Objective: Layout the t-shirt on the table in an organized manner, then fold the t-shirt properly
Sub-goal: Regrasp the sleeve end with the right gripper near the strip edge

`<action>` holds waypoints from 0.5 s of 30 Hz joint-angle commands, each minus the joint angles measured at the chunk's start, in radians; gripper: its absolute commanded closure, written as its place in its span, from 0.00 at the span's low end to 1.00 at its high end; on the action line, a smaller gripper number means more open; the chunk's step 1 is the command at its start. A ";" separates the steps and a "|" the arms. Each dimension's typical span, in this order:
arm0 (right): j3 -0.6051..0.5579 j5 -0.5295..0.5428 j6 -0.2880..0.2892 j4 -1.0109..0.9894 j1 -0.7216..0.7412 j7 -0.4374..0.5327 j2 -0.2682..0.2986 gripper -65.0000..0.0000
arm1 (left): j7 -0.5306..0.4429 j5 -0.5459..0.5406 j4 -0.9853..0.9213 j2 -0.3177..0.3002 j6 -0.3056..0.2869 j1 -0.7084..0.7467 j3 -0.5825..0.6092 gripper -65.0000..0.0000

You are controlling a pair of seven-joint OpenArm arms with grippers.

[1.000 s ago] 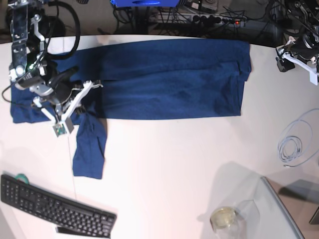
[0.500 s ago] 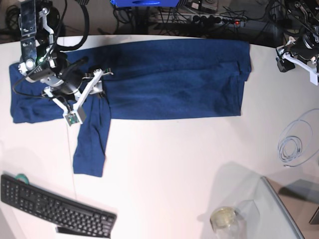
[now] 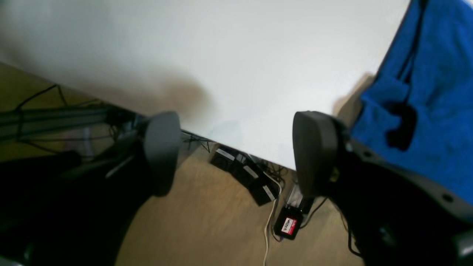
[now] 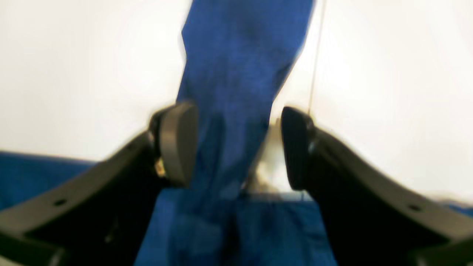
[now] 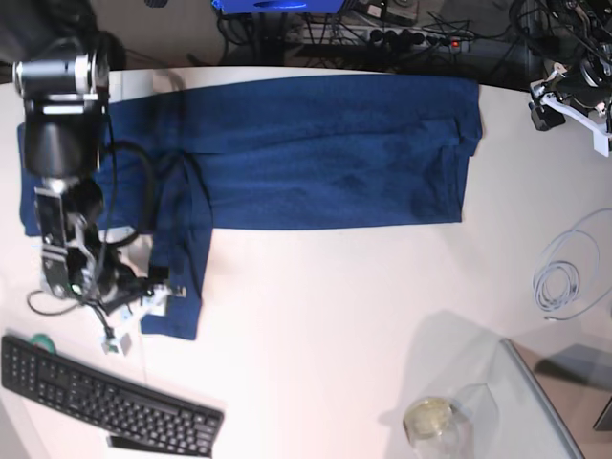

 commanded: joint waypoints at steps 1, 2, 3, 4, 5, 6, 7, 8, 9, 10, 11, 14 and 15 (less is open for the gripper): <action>0.000 0.012 0.009 -0.057 0.051 0.050 0.010 0.47 | -0.013 -0.007 0.018 -0.018 0.005 0.001 -0.005 0.31; 0.000 0.012 0.010 -0.118 0.072 0.082 0.014 0.47 | -0.013 -0.007 0.018 -0.018 0.005 0.001 -0.005 0.31; 0.000 0.012 0.010 -0.181 0.092 0.117 0.019 0.47 | -0.013 -0.007 0.016 -0.018 0.005 0.003 -0.006 0.31; 0.000 0.012 0.010 -0.232 0.111 0.146 0.019 0.47 | -0.013 -0.007 0.016 -0.018 0.005 0.006 -0.009 0.31; 0.000 0.012 0.010 -0.271 0.123 0.165 0.017 0.47 | -0.014 -0.007 0.016 -0.018 0.005 0.012 -0.022 0.31; 0.000 0.012 0.010 -0.308 0.134 0.185 0.017 0.47 | -0.014 -0.007 0.016 -0.018 0.005 0.012 -0.035 0.31; 0.000 0.012 0.010 -0.337 0.140 0.203 0.017 0.47 | -0.014 -0.007 0.016 -0.018 0.005 0.012 -0.049 0.31; 0.000 0.012 0.010 -0.357 0.141 0.221 0.017 0.47 | -0.014 -0.007 0.016 -0.018 0.003 0.012 -0.058 0.31; 0.000 0.012 0.010 -0.373 0.141 0.238 0.017 0.47 | -0.014 -0.007 0.016 -0.018 0.003 0.012 -0.063 0.31; 0.000 0.012 0.010 -0.382 0.141 0.247 0.017 0.48 | -0.014 -0.007 0.016 -0.018 0.003 0.014 -0.063 0.31; 0.000 0.012 0.010 -0.380 0.138 0.249 0.017 0.48 | -0.014 -0.007 0.016 -0.020 0.003 0.014 -0.065 0.31; 0.000 0.012 0.012 -0.374 0.135 0.249 0.014 0.54 | -0.014 -0.007 0.016 -0.020 0.003 0.014 -0.061 0.31; 0.000 0.012 0.012 -0.374 0.134 0.249 0.014 0.61 | -0.014 -0.007 0.016 -0.020 0.003 0.014 -0.060 0.31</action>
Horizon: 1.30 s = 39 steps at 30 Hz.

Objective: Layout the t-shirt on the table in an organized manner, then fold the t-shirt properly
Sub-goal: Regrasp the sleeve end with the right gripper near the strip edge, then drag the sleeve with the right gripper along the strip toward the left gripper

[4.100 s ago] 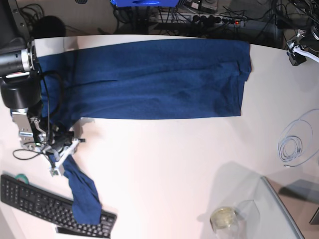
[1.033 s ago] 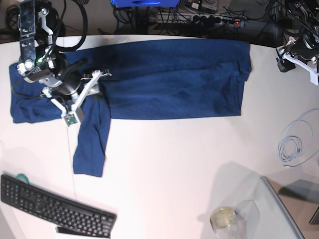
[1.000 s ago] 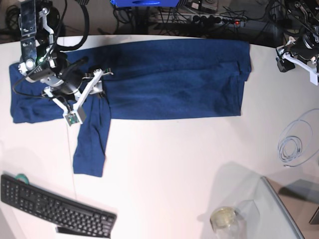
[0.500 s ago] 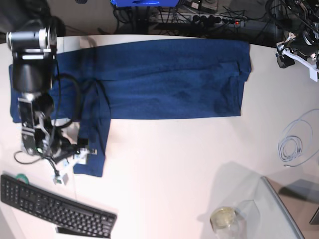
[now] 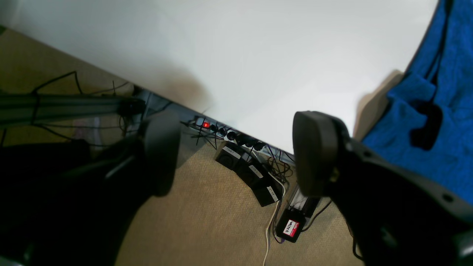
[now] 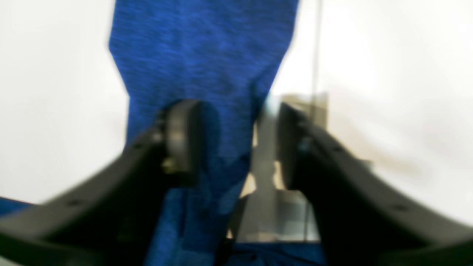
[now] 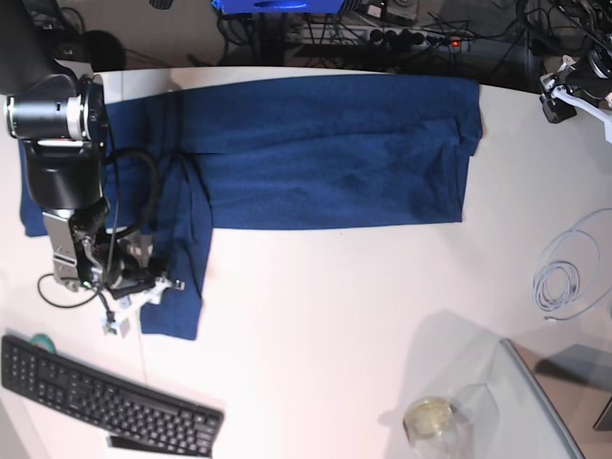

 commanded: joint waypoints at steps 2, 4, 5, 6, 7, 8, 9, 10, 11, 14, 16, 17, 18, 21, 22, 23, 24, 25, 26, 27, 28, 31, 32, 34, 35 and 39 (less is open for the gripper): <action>0.002 0.006 0.003 0.019 0.019 0.006 0.002 0.80 | -0.014 -0.007 0.016 -0.019 0.003 0.003 -0.002 0.31; 0.002 0.006 0.005 0.070 0.009 -0.004 0.001 0.97 | -0.014 -0.007 0.016 -0.019 0.003 0.003 -0.002 0.31; 0.002 0.006 0.005 0.113 -0.008 -0.021 0.001 1.00 | -0.014 -0.007 0.016 -0.019 0.003 0.003 -0.001 0.31; 0.002 0.008 0.005 0.173 -0.025 -0.046 0.001 1.00 | -0.014 -0.007 0.016 -0.019 0.003 0.003 -0.001 0.31; 0.002 0.008 0.005 0.244 -0.047 -0.070 -0.003 1.00 | -0.014 -0.007 0.016 -0.019 0.003 0.003 -0.004 0.31; 0.002 0.009 0.005 0.305 -0.073 -0.095 -0.010 1.00 | -0.014 -0.007 0.016 -0.019 0.003 0.003 -0.004 0.31; 0.002 0.009 0.005 0.374 -0.097 -0.121 -0.019 1.00 | -0.014 -0.007 0.016 -0.019 0.003 0.003 -0.004 0.31; 0.002 0.009 0.005 0.454 -0.125 -0.147 -0.026 1.00 | -0.014 -0.007 0.016 -0.019 0.003 0.003 -0.005 0.31; 0.002 0.009 0.005 0.541 -0.159 -0.181 -0.030 1.00 | -0.014 -0.007 0.016 -0.020 0.003 0.003 -0.005 0.31; 0.002 0.011 0.005 0.759 -0.248 -0.285 -0.067 1.00 | -0.014 -0.007 0.016 -0.035 0.003 0.003 -0.002 0.31; 0.002 0.011 0.005 0.880 -0.314 -0.325 -0.095 1.00 | -0.014 -0.007 0.016 -0.035 0.003 0.003 -0.004 0.31; 0.002 0.011 0.005 0.940 -0.346 -0.334 -0.111 1.00 | -0.014 -0.007 0.016 -0.037 0.003 0.003 -0.004 0.31; 0.001 0.011 0.005 0.980 -0.375 -0.336 -0.122 1.00 | -0.014 -0.007 0.016 -0.037 0.003 0.003 -0.004 0.31; -0.068 0.011 0.005 1.083 -0.445 -0.336 -0.147 1.00 | -0.014 -0.007 0.016 -0.037 0.003 0.006 -0.004 0.31; -0.102 0.011 0.003 1.110 -0.465 -0.336 -0.151 1.00 | -0.014 -0.007 0.018 -0.037 0.003 0.009 -0.004 0.31; -0.133 0.011 0.002 1.133 -0.481 -0.336 -0.154 1.00 | -0.014 -0.007 0.021 -0.037 0.003 0.012 -0.004 0.31; -0.168 0.011 -0.004 1.152 -0.493 -0.333 -0.156 1.00 | -0.014 -0.007 0.023 -0.037 0.003 0.014 -0.005 0.31; -0.199 0.011 -0.004 1.164 -0.504 -0.330 -0.158 1.00 | -0.014 -0.007 0.024 -0.042 0.003 0.014 -0.005 0.31; -0.230 0.011 -0.004 1.173 -0.510 -0.330 -0.164 1.00 | -0.014 -0.007 0.026 -0.059 0.003 0.019 -0.005 0.31; -0.254 0.011 -0.004 1.176 -0.515 -0.330 -0.174 1.00 | -0.014 -0.007 0.018 -0.078 0.003 0.035 -0.005 0.31; -0.276 0.011 -0.006 1.179 -0.516 -0.331 -0.184 1.00 | -0.014 -0.007 0.018 -0.095 0.003 0.046 -0.002 0.31; -0.354 0.009 -0.006 1.179 -0.518 -0.334 -0.202 1.00 | -0.014 -0.007 0.020 -0.111 0.003 0.065 -0.005 0.31; -0.382 0.009 -0.006 1.179 -0.518 -0.334 -0.205 1.00 | -0.014 -0.007 0.023 -0.111 0.003 0.068 -0.005 0.31; -0.446 0.009 -0.007 1.179 -0.518 -0.331 -0.205 1.00 | -0.014 -0.007 0.024 -0.105 0.003 0.068 -0.005 0.31; -0.477 0.009 -0.018 1.179 -0.516 -0.330 -0.205 1.00 | -0.014 -0.007 0.024 -0.103 0.003 0.069 -0.005 0.31; -0.587 0.009 -0.072 1.179 -0.508 -0.330 -0.205 1.00 | -0.014 -0.010 0.026 -0.101 0.003 0.088 0.001 0.31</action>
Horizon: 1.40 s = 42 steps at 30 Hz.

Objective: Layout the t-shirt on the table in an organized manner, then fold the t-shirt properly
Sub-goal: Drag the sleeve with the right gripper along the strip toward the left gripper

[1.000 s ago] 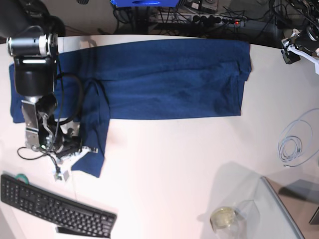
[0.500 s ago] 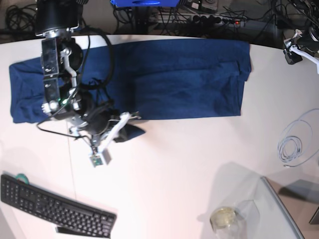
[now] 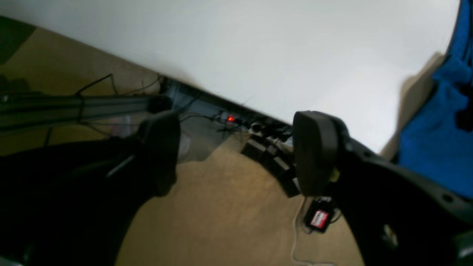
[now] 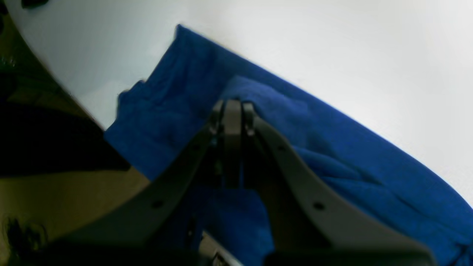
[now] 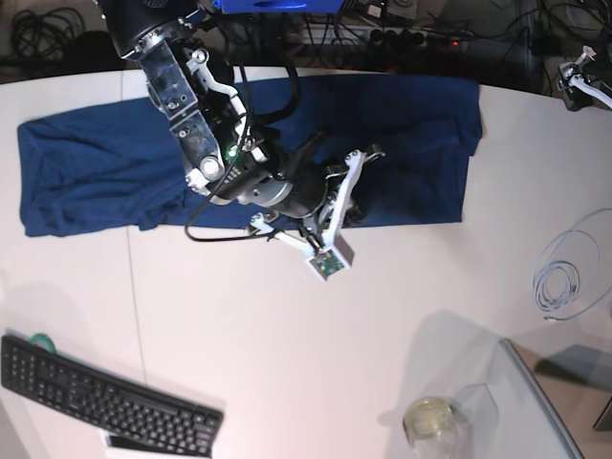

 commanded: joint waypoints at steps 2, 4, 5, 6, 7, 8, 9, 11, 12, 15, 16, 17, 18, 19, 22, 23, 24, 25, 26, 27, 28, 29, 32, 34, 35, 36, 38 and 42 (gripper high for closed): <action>-0.034 0.013 -0.003 0.019 0.025 0.024 -0.007 1.00 | -0.013 -0.004 0.014 -0.017 0.006 0.005 -0.004 0.31; -0.053 0.013 -0.004 0.016 0.027 0.024 -0.007 1.00 | -0.013 -0.004 0.011 -0.017 0.006 0.005 -0.005 0.31; -0.059 0.013 -0.004 0.016 0.027 0.024 -0.007 1.00 | -0.013 -0.004 0.011 -0.017 0.006 0.005 -0.005 0.31; -0.069 0.013 -0.004 0.016 0.027 0.024 -0.007 1.00 | -0.013 -0.004 0.011 -0.017 0.006 0.005 -0.005 0.31; -0.080 0.013 -0.004 0.016 0.027 0.024 -0.007 1.00 | -0.013 -0.004 0.011 -0.017 0.006 0.005 -0.005 0.31; -0.086 0.013 -0.004 0.016 0.027 0.024 -0.007 1.00 | -0.013 -0.004 0.011 -0.017 0.006 0.003 -0.004 0.31; -0.089 0.013 -0.004 0.016 0.027 0.024 -0.007 1.00 | -0.013 -0.004 0.011 -0.017 0.006 0.003 -0.004 0.31; -0.097 0.013 -0.004 0.016 0.027 0.024 -0.008 1.00 | -0.013 -0.004 0.011 -0.017 0.006 0.003 -0.004 0.31; -0.097 0.015 -0.003 0.016 0.027 0.024 -0.008 1.00 | -0.013 -0.004 0.011 -0.017 0.006 0.003 -0.004 0.31; -0.131 0.015 -0.001 0.016 0.027 0.024 -0.005 1.00 | -0.013 -0.004 0.011 -0.017 0.006 0.003 -0.004 0.31; -0.151 0.015 -0.001 0.016 0.027 0.024 -0.004 1.00 | -0.013 -0.004 0.011 -0.017 0.006 0.003 -0.004 0.31; -0.168 0.015 -0.001 0.016 0.027 0.024 -0.004 1.00 | -0.013 -0.004 0.011 -0.017 0.006 0.002 -0.004 0.31; -0.180 0.013 -0.003 0.013 0.027 0.026 -0.004 1.00 | -0.013 -0.004 0.011 -0.017 0.006 0.002 -0.004 0.31; -0.186 0.012 -0.003 0.001 0.027 0.026 -0.005 1.00 | -0.013 -0.004 0.011 -0.017 0.006 0.002 -0.004 0.31; -0.188 0.013 -0.003 -0.062 0.039 0.043 -0.011 1.00 | -0.013 -0.004 0.011 -0.016 0.006 0.002 -0.004 0.31; -0.194 0.015 -0.001 -0.085 0.046 0.063 -0.011 1.00 | -0.013 -0.004 0.011 -0.016 0.006 0.002 -0.004 0.31; -0.206 0.015 -0.001 -0.108 0.051 0.081 -0.010 1.00 | -0.013 -0.004 0.011 -0.016 0.006 0.003 -0.004 0.31; -0.214 0.015 -0.001 -0.139 0.059 0.104 -0.008 1.00 | -0.013 -0.004 0.011 -0.016 0.006 0.003 -0.004 0.31; -0.218 0.015 -0.001 -0.172 0.066 0.121 -0.008 1.00 | -0.013 -0.004 0.011 -0.016 0.006 0.003 -0.004 0.31; -0.218 0.016 -0.003 -0.214 0.073 0.132 -0.010 1.00 | -0.013 -0.004 0.011 -0.016 0.006 0.003 -0.004 0.31; -0.217 0.016 -0.004 -0.248 0.073 0.141 -0.010 1.00 | -0.013 -0.004 0.011 -0.016 0.006 0.005 -0.004 0.31; -0.217 0.016 -0.006 -0.275 0.073 0.143 -0.010 1.00 | -0.013 -0.004 0.011 -0.016 0.006 0.005 -0.004 0.31; -0.217 0.016 -0.009 -0.301 0.066 0.138 -0.010 0.88 | -0.013 -0.004 0.011 -0.016 0.006 0.005 -0.004 0.31; -0.217 0.016 -0.010 -0.300 0.057 0.136 -0.010 0.73 | -0.013 -0.004 0.011 -0.016 0.006 0.003 -0.004 0.31; -0.215 0.016 -0.013 -0.300 0.053 0.136 -0.010 0.67 | -0.013 -0.004 0.011 -0.016 0.006 0.003 -0.004 0.31; -0.215 0.016 -0.029 -0.297 0.051 0.136 -0.008 0.64 | -0.013 -0.004 0.011 -0.016 0.006 0.002 -0.004 0.31; -0.215 0.018 -0.079 -0.258 0.043 0.136 -0.004 0.64 | -0.013 -0.004 0.011 -0.016 0.006 0.002 -0.004 0.31; -0.145 0.018 -0.115 -0.123 -0.004 0.136 -0.008 0.63 | -0.013 -0.004 0.010 -0.016 0.006 0.003 -0.004 0.31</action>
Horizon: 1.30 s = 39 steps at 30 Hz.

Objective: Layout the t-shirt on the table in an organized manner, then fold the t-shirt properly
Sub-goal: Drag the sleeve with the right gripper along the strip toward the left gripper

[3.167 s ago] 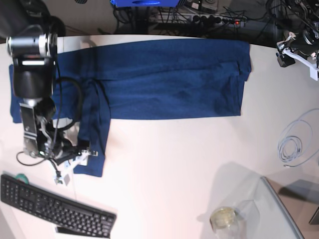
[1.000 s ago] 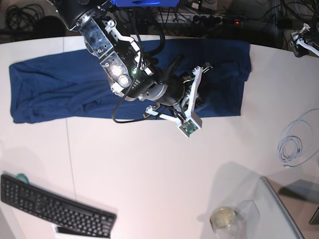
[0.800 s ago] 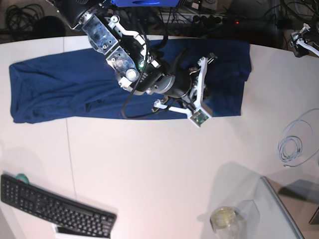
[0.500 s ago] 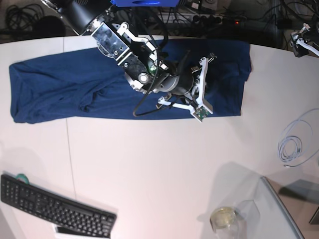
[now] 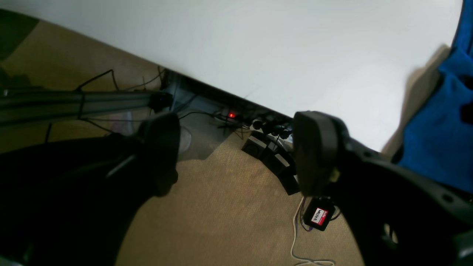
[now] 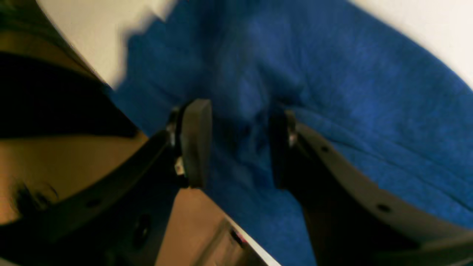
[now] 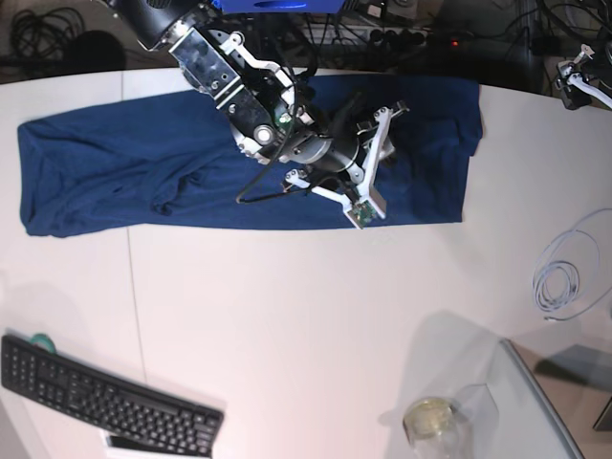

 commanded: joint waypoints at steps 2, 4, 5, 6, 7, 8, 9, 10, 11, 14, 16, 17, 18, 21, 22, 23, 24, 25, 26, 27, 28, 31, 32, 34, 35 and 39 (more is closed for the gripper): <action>0.063 -0.004 0.001 0.024 0.016 0.021 -0.023 0.62 | -0.013 -0.006 0.013 -0.020 0.004 0.007 -0.006 0.31; 0.117 0.016 0.001 -0.022 0.034 0.021 -0.047 0.62 | -0.013 -0.006 0.013 -0.020 0.004 0.007 -0.006 0.31; 0.129 0.039 0.002 -0.064 0.051 0.021 -0.049 0.62 | -0.013 -0.006 0.013 -0.020 0.004 0.007 -0.006 0.31; 0.124 0.075 0.002 -0.110 0.080 0.021 -0.047 0.62 | -0.013 -0.006 0.011 -0.020 0.004 0.007 -0.006 0.31; 0.118 0.119 0.002 -0.167 0.111 0.021 -0.047 0.62 | -0.013 -0.006 0.011 -0.020 0.004 0.007 -0.006 0.31; 0.110 0.162 0.002 -0.231 0.139 0.024 -0.046 0.62 | -0.013 -0.006 0.011 -0.020 0.004 0.007 -0.006 0.31; 0.107 0.202 0.002 -0.288 0.165 0.029 -0.046 0.62 | -0.013 -0.006 0.011 -0.020 0.004 0.007 -0.006 0.31; 0.104 0.231 0.002 -0.332 0.185 0.029 -0.044 0.62 | -0.013 -0.006 0.011 -0.020 0.004 0.007 -0.006 0.31; 0.106 0.257 0.002 -0.366 0.199 0.030 -0.044 0.62 | -0.013 -0.006 0.011 -0.020 0.004 0.007 -0.006 0.31; 0.104 0.302 0.002 -0.417 0.217 0.050 -0.046 0.62 | -0.013 -0.006 0.011 -0.020 0.004 0.007 -0.006 0.31; 0.104 0.302 0.002 -0.427 0.217 0.075 -0.047 0.62 | -0.013 -0.006 0.002 -0.020 0.004 0.007 -0.008 0.31; 0.104 0.302 0.002 -0.435 0.219 0.078 -0.049 0.62 | -0.013 -0.006 -0.009 -0.020 0.004 0.007 -0.008 0.31; 0.104 0.302 0.002 -0.443 0.219 0.081 -0.049 0.62 | -0.013 -0.008 -0.021 -0.020 0.004 0.007 -0.008 0.31; 0.104 0.302 0.002 -0.451 0.220 0.083 -0.049 0.62 | -0.013 -0.011 -0.046 -0.020 0.004 0.007 -0.010 0.31; 0.101 0.302 0.002 -0.451 0.220 0.083 -0.050 0.63 | -0.013 -0.012 -0.053 -0.020 0.004 0.007 -0.010 0.31; 0.086 0.302 0.002 -0.451 0.220 0.084 -0.050 0.63 | -0.013 -0.012 -0.059 -0.020 0.004 0.007 -0.010 0.31; 0.063 0.302 0.002 -0.451 0.220 0.086 -0.050 0.63 | -0.013 -0.012 -0.063 -0.020 0.004 0.007 -0.010 0.31; 0.046 0.302 0.002 -0.451 0.220 0.086 -0.050 0.63 | -0.013 -0.012 -0.063 -0.020 0.004 0.007 -0.010 0.31; 0.031 0.303 0.002 -0.449 0.220 0.086 -0.052 0.63 | -0.013 -0.012 -0.063 -0.020 0.004 0.006 -0.010 0.31; 0.023 0.303 0.002 -0.449 0.220 0.086 -0.058 0.63 | -0.013 -0.012 -0.061 -0.020 0.004 0.006 -0.010 0.31; 0.018 0.303 0.002 -0.449 0.220 0.086 -0.060 0.64 | -0.013 -0.012 -0.061 -0.020 0.004 0.006 -0.010 0.31; 0.015 0.303 0.002 -0.449 0.220 0.087 -0.064 0.64 | -0.013 -0.012 -0.061 -0.020 0.004 0.006 -0.010 0.31; 0.014 0.303 0.002 -0.449 0.220 0.087 -0.064 0.64 | -0.013 -0.011 -0.063 -0.020 0.004 0.006 -0.010 0.31; 0.014 0.303 0.002 -0.449 0.220 0.095 -0.064 0.64 | -0.015 -0.009 -0.064 -0.020 0.004 0.006 -0.010 0.31; 0.014 0.303 0.002 -0.449 0.220 0.112 -0.064 0.64 | -0.015 -0.009 -0.064 -0.020 0.004 0.006 -0.010 0.31; 0.012 0.303 0.004 -0.454 0.220 0.136 -0.064 0.84 | -0.015 -0.009 -0.064 -0.020 0.004 0.006 -0.010 0.31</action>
